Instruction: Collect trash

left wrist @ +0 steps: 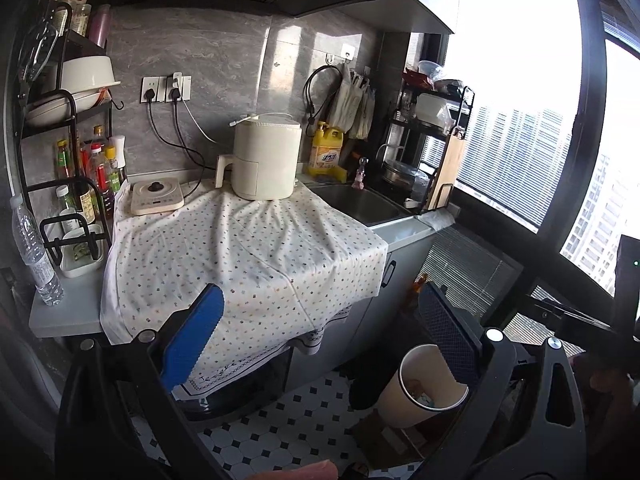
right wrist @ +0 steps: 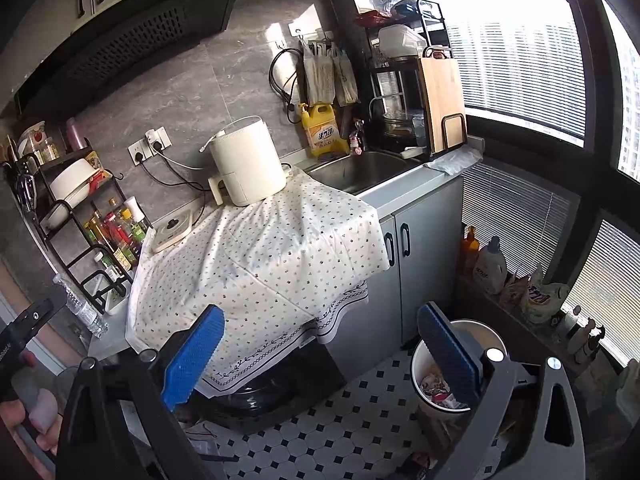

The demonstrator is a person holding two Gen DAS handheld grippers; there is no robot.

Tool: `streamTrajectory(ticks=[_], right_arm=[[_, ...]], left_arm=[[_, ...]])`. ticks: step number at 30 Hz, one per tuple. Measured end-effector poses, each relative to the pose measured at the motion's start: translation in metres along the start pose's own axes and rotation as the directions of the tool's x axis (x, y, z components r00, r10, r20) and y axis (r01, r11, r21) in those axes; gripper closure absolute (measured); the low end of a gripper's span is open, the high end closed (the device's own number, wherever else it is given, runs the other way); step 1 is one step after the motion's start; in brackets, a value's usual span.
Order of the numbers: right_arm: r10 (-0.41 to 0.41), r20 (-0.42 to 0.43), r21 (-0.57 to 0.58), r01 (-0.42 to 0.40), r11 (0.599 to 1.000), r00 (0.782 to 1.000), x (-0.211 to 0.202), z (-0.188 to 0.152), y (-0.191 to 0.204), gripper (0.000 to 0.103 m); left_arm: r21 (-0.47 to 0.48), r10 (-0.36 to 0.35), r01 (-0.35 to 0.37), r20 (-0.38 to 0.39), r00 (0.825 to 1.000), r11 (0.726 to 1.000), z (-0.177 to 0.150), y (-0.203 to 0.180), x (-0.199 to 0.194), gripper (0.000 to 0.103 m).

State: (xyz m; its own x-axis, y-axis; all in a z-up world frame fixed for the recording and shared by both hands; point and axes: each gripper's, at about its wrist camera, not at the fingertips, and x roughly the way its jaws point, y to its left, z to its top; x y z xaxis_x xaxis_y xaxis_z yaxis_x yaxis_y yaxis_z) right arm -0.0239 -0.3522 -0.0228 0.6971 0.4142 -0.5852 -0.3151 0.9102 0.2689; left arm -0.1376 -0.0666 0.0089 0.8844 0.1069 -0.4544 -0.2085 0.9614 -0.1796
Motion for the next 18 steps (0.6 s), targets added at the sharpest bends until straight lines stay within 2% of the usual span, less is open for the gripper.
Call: streamTrajectory(ticks=[18], right_arm=[[0.002, -0.002, 0.01, -0.002, 1.0, 1.0, -0.0021, -0.0064, -0.0023, 0.008]], left_arm=[[-0.006, 0.0, 0.0, -0.004, 1.0, 1.0, -0.0023, 0.0009, -0.0029, 0.006]])
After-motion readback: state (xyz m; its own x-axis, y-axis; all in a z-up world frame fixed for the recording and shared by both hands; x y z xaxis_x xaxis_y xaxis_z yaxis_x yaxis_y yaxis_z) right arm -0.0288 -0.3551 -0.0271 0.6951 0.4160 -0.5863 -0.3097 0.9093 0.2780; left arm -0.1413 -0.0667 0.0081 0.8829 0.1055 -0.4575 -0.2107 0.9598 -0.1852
